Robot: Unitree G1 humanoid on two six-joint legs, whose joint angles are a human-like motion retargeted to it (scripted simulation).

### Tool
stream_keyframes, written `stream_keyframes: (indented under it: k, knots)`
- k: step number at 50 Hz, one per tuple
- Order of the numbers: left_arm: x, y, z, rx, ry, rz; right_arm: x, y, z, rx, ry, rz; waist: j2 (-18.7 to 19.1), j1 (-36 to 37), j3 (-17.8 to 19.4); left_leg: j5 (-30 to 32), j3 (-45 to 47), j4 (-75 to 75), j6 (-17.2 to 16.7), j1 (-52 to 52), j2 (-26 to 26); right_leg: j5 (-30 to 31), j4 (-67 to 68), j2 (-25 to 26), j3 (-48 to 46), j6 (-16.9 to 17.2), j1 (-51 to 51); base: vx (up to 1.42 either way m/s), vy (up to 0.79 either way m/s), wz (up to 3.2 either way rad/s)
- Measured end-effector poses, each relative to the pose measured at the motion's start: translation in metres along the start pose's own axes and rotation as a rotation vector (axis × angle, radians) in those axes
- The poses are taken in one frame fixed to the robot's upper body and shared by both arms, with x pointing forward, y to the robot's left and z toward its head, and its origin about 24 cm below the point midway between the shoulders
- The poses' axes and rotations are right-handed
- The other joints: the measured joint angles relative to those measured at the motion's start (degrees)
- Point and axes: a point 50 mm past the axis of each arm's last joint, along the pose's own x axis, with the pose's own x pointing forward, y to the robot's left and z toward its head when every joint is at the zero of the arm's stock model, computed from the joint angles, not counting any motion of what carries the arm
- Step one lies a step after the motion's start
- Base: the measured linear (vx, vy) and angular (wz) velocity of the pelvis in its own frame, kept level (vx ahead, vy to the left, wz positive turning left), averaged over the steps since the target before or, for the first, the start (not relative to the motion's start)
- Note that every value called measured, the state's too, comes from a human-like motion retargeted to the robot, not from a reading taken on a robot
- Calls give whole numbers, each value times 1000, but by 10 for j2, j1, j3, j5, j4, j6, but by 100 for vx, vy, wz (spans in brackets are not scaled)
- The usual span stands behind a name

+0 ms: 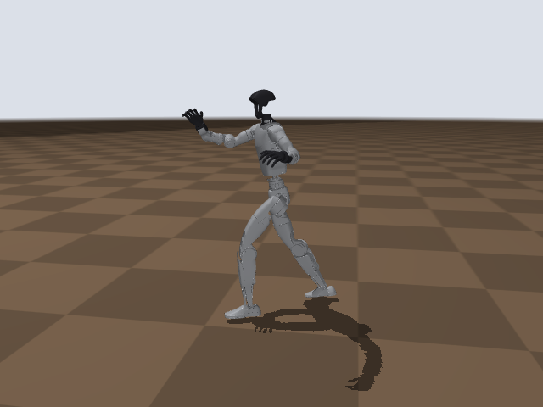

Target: Kungfu

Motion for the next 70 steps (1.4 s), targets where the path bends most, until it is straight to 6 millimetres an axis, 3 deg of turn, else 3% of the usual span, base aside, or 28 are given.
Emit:
stream_keyframes:
  k: [2,3,5,7,10,12,15,19,22,25,28,31,35,38,40,43,47,52,55,57,61,64,67,70]
  knots:
    - [-5,12,-57,286,330,-45,-4,14,-34,-312,182,195,-7,4,-3,17,-4,-10,1,-8,-10,-3,-7,15,3,5,5,0,-14,143]
    - [-14,18,-81,393,511,-113,-16,19,-56,-473,339,300,-9,8,-4,24,-6,-15,0,-11,-14,-6,-10,21,1,5,6,-2,-10,109]
    - [-39,24,-113,522,790,-289,-54,13,-96,-732,755,253,-12,26,0,33,-7,-23,-1,-11,-18,-13,-14,25,-14,5,12,-5,-5,79]
    - [-66,31,-131,581,962,-346,-71,6,-104,-744,861,219,-13,40,3,42,-11,-29,-2,-13,-20,-14,-13,29,-27,5,12,-9,-6,54]
    - [-108,37,-149,613,1125,-217,-70,15,-97,-590,675,240,-11,50,4,55,-19,-37,-3,-15,-24,-14,-11,37,-33,5,10,-8,-2,35]
    - [-124,36,-155,542,1135,-124,-73,23,-90,-587,549,184,-12,53,3,59,-17,-39,-2,-15,-27,-18,-12,37,-39,5,11,-3,0,11]
    - [-126,29,-155,409,1072,-36,-87,21,-92,-637,546,93,-18,60,3,65,-21,-43,-3,-15,-29,-20,-14,39,-43,5,11,-3,-5,7]
    - [-103,19,-145,302,978,50,-97,24,-98,-614,605,189,-25,66,2,66,-30,-49,-3,-15,-25,-14,-14,47,-43,5,8,-2,-12,-2]
    - [-68,18,-126,226,814,136,-93,27,-95,-611,567,183,-27,65,0,64,-36,-48,-4,-16,-21,-11,-15,48,-41,5,6,1,-5,-20]
    - [-18,22,-87,92,537,251,-84,31,-89,-614,483,171,-31,61,-3,57,-43,-45,-4,-17,-17,-8,-15,47,-38,5,2,2,-6,-30]
    - [36,29,-11,-116,104,292,-71,34,-80,-615,387,170,-31,57,-3,50,-49,-37,-4,-21,-7,2,-14,51,-34,5,-2,1,-9,-39]
    - [66,29,77,-223,-303,236,-57,45,-68,-579,283,171,-28,47,-7,43,-52,-27,-3,-26,8,16,-13,57,-27,5,-9,3,-9,-46]
    - [71,17,191,-168,-734,80,-33,79,-39,-457,94,274,-15,20,-11,31,-46,-15,2,-28,28,39,-11,60,-15,5,-19,1,-4,-65]
    - [59,-8,251,-102,-962,-65,-18,116,-8,-418,-86,462,2,-11,-10,18,-31,-6,9,-20,50,56,-9,51,-6,5,-28,-5,3,-110]
    - [50,-19,273,-71,-1066,-130,-12,131,9,-449,-181,538,13,-26,-7,10,-18,-2,12,-11,63,64,-8,40,1,5,-35,-10,7,-136]
    - [41,-26,288,-13,-1153,-176,-4,148,37,-542,-344,554,24,-50,7,-4,16,-1,15,17,85,70,0,9,20,5,-49,-16,12,-167]
    - [30,-29,291,9,-1219,-197,-9,163,64,-566,-522,483,27,-69,25,-15,70,-7,14,66,114,77,18,-33,69,4,-85,-23,5,-201]
    - [12,-26,282,14,-1274,-177,-24,179,71,-487,-562,491,44,-73,35,-14,131,-17,0,118,165,94,26,-63,90,-1,-152,-33,-2,-230]
    - [0,-29,275,23,-1287,-177,-32,189,76,-436,-564,559,61,-77,32,-10,185,-35,-11,157,209,100,33,-80,28,-51,-191,-41,-14,-238]
    - [-5,-38,267,27,-1264,-210,-37,194,79,-418,-569,579,73,-94,29,-1,213,-54,-17,181,226,98,43,-92,6,-56,-208,-36,-24,-173]
    - [-17,-67,253,-18,-1223,-285,-57,203,79,-357,-561,612,95,-153,36,40,213,-100,-37,221,231,122,74,-88,43,-53,-246,-33,-37,-96]
    - [-28,-99,248,-66,-1200,-346,-82,211,71,-330,-514,691,117,-188,52,87,174,-135,-55,245,240,96,137,-74,61,-68,-285,-38,-50,-84]
    - [-41,-139,248,-107,-1191,-431,-116,215,57,-298,-430,764,128,-221,66,129,126,-170,-83,262,249,47,215,-50,94,-78,-335,-40,-68,-49]
    - [-62,-189,254,-142,-1202,-566,-166,219,40,-245,-287,829,134,-263,65,159,78,-219,-107,264,244,-4,300,-55,83,-89,-388,-38,-71,25]
